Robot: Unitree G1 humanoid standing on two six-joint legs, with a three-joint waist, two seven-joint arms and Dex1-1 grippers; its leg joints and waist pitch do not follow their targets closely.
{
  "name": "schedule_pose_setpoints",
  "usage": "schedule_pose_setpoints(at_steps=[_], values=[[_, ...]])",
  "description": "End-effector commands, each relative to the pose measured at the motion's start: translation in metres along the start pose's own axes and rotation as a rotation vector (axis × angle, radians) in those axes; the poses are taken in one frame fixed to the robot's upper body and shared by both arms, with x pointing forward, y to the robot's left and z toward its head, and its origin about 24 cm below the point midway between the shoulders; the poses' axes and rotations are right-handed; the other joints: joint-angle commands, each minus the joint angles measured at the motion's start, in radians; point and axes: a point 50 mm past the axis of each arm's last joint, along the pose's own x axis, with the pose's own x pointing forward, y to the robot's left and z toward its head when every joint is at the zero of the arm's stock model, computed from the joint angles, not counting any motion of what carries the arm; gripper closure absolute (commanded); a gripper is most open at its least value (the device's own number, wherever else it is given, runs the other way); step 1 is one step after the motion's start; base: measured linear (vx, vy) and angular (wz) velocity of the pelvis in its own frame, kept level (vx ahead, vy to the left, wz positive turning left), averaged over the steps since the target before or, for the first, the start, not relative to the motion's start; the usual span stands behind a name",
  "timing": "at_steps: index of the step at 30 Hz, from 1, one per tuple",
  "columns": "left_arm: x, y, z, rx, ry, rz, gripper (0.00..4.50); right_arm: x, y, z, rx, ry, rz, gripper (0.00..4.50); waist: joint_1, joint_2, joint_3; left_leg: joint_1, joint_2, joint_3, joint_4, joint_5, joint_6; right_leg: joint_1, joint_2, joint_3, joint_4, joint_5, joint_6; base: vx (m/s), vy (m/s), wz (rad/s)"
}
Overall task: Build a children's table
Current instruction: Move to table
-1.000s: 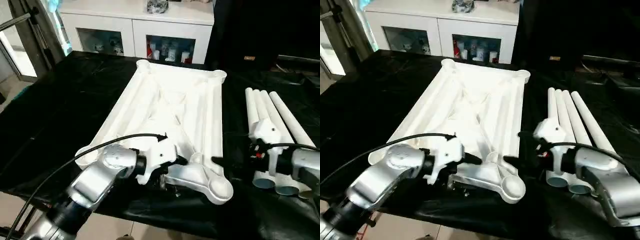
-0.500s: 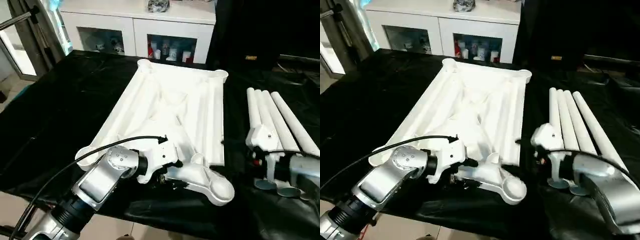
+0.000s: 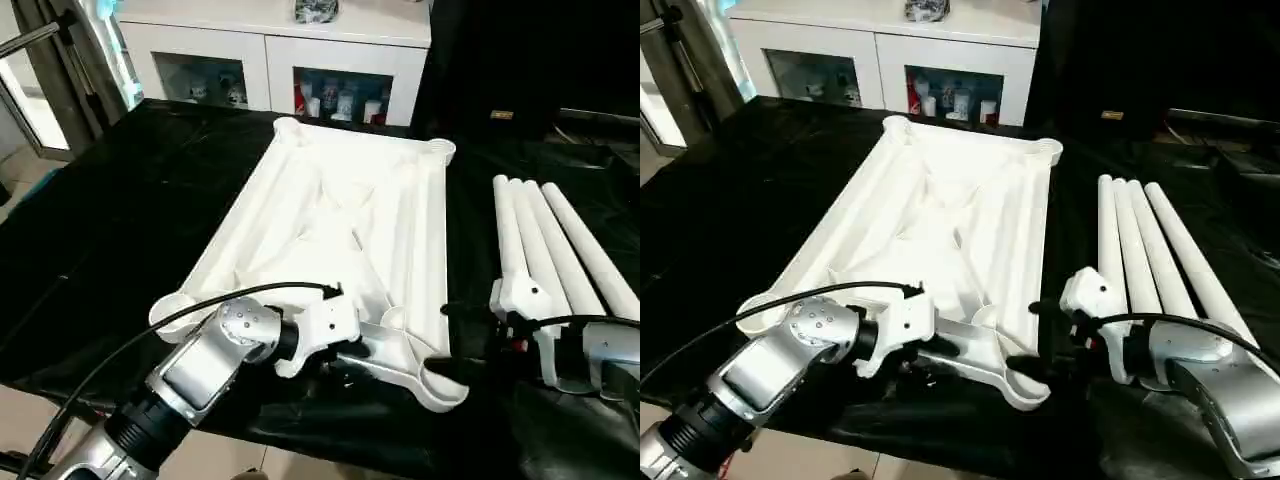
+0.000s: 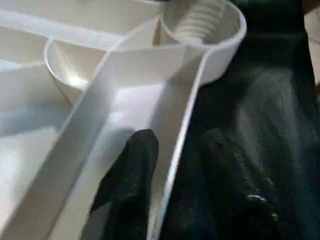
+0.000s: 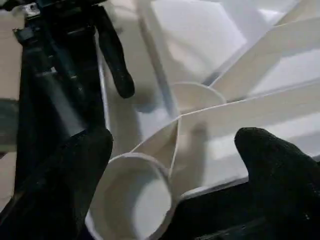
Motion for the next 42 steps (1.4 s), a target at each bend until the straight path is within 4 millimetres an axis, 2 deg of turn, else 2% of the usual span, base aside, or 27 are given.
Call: schedule_pose_setpoints(at_steps=[1, 3, 7, 8, 10, 11, 14, 16, 17, 18, 20, 26, 30, 31, 38, 42], values=[[0.0, 0.003, -0.001, 0.049, 0.053, -0.016, 3.24, 0.0, 0.001, 0.003, -0.014, 0.009, 0.023, 0.0, 0.002, -0.018, -0.052, -0.009, 0.093, -0.035, -0.089, -0.038, 0.092, 0.052, -0.097, 0.051, -0.077, -0.249, -0.238, 0.0, 0.0, 0.0], [0.001, 0.005, -0.003, 0.076, 0.076, -0.001, 3.33, -0.001, 0.001, 0.004, -0.019, 0.012, 0.024, 0.0, 0.003, -0.017, -0.053, -0.007, 0.094, -0.032, -0.087, -0.03, 0.096, 0.05, -0.095, 0.049, -0.076, -0.234, -0.237, 0.0, 0.0, 0.0], [0.003, 0.008, -0.004, 0.1, 0.084, 0.016, 3.65, -0.001, 0.0, 0.004, -0.022, 0.015, 0.022, 0.0, 0.002, -0.017, -0.055, -0.011, 0.097, -0.033, -0.087, -0.016, 0.093, 0.055, -0.099, 0.046, -0.072, -0.204, -0.247, 0.0, 0.0, 0.0], [0.004, 0.009, -0.004, 0.114, 0.089, 0.03, 3.71, -0.001, 0.0, 0.005, -0.024, 0.016, 0.02, 0.0, 0.003, -0.012, -0.056, -0.009, 0.097, -0.032, -0.085, -0.015, 0.092, 0.054, -0.099, 0.045, -0.072, -0.197, -0.253, 0.0, 0.0, 0.0], [0.005, 0.01, -0.005, 0.123, 0.091, 0.041, 3.79, 0.0, 0.0, 0.004, -0.024, 0.016, 0.02, 0.0, 0.003, -0.011, -0.055, -0.01, 0.098, -0.031, -0.086, -0.025, 0.091, 0.054, -0.099, 0.044, -0.074, -0.203, -0.256, 0.0, 0.0, 0.0], [0.006, 0.01, -0.006, 0.132, 0.094, 0.053, 4.06, 0.0, 0.0, 0.004, -0.024, 0.016, 0.02, 0.0, 0.003, -0.013, -0.055, -0.01, 0.099, -0.031, -0.087, -0.036, 0.086, 0.056, -0.101, 0.043, -0.074, -0.216, -0.253, 0.0, 0.0, 0.0], [0.005, 0.011, -0.008, 0.137, 0.087, 0.071, 4.12, 0.002, 0.001, 0.004, -0.023, 0.011, 0.019, 0.0, 0.001, -0.009, -0.053, -0.014, 0.098, -0.034, -0.09, -0.06, 0.074, 0.058, -0.102, 0.041, -0.08, -0.26, -0.236, 0.0, 0.0, 0.0], [0.005, 0.011, -0.008, 0.138, 0.084, 0.074, 4.26, 0.002, 0.001, 0.004, -0.023, 0.01, 0.019, 0.0, -0.003, -0.011, -0.054, -0.017, 0.099, -0.035, -0.091, -0.06, 0.066, 0.061, -0.103, 0.04, -0.078, -0.263, -0.23, 0.0, 0.0, 0.0], [0.003, 0.012, -0.007, 0.131, 0.071, 0.085, 4.26, 0.003, 0.001, 0.004, -0.024, 0.006, 0.013, 0.0, -0.006, -0.006, -0.054, -0.018, 0.098, -0.036, -0.091, -0.061, 0.064, 0.061, -0.103, 0.04, -0.077, -0.26, -0.23, 0.0, 0.0, 0.0], [-0.001, 0.014, -0.003, 0.098, 0.035, 0.121, 4.34, 0.004, 0.0, 0.004, -0.023, 0.001, 0.001, 0.0, -0.01, -0.01, -0.054, -0.018, 0.097, -0.035, -0.09, -0.062, 0.063, 0.062, -0.103, 0.04, -0.079, -0.259, -0.23, 0.0, 0.0, 0.0], [-0.002, 0.015, -0.001, 0.089, 0.023, 0.138, 4.45, 0.005, 0.0, 0.003, -0.023, 0.0, -0.001, 0.0, -0.016, -0.008, -0.055, -0.021, 0.096, -0.035, -0.089, -0.058, 0.061, 0.063, -0.102, 0.038, -0.078, -0.256, -0.234, 0.0, 0.0, 0.0], [-0.01, 0.022, -0.002, 0.095, 0.007, 0.221, 4.45, 0.008, 0.001, 0.002, -0.02, -0.005, -0.004, 0.0, -0.016, -0.005, -0.055, -0.017, 0.096, -0.034, -0.088, -0.057, 0.07, 0.059, -0.099, 0.037, -0.079, -0.248, -0.241, 0.0, 0.0, 0.0], [-0.02, 0.028, -0.003, 0.103, 0.015, 0.279, 4.45, 0.009, 0.0, 0.003, -0.021, -0.013, -0.011, 0.0, -0.014, -0.001, -0.058, -0.016, 0.099, -0.036, -0.087, -0.039, 0.073, 0.058, -0.098, 0.036, -0.073, -0.207, -0.25, 0.0, 0.0, 0.0], [-0.025, 0.031, -0.003, 0.103, 0.021, 0.3, 4.45, 0.01, -0.001, 0.004, -0.023, -0.015, -0.014, 0.0, -0.014, -0.005, -0.059, -0.016, 0.099, -0.036, -0.088, -0.034, 0.076, 0.058, -0.098, 0.036, -0.071, -0.196, -0.253, 0.0, 0.0, 0.0], [-0.049, 0.045, -0.011, 0.1, 0.065, 0.393, 4.45, 0.014, -0.002, 0.005, -0.028, -0.023, -0.018, 0.0, -0.012, -0.002, -0.06, -0.019, 0.097, -0.034, -0.084, -0.005, 0.09, 0.059, -0.1, 0.034, -0.064, -0.145, -0.271, 0.0, 0.0, 0.0], [-0.053, 0.047, -0.015, 0.103, 0.07, 0.409, 4.45, 0.015, -0.001, 0.006, -0.03, -0.027, -0.016, 0.0, -0.011, -0.001, -0.061, -0.015, 0.098, -0.034, -0.084, -0.005, 0.088, 0.056, -0.099, 0.033, -0.064, -0.14, -0.273, 0.0, 0.0, 0.0]])
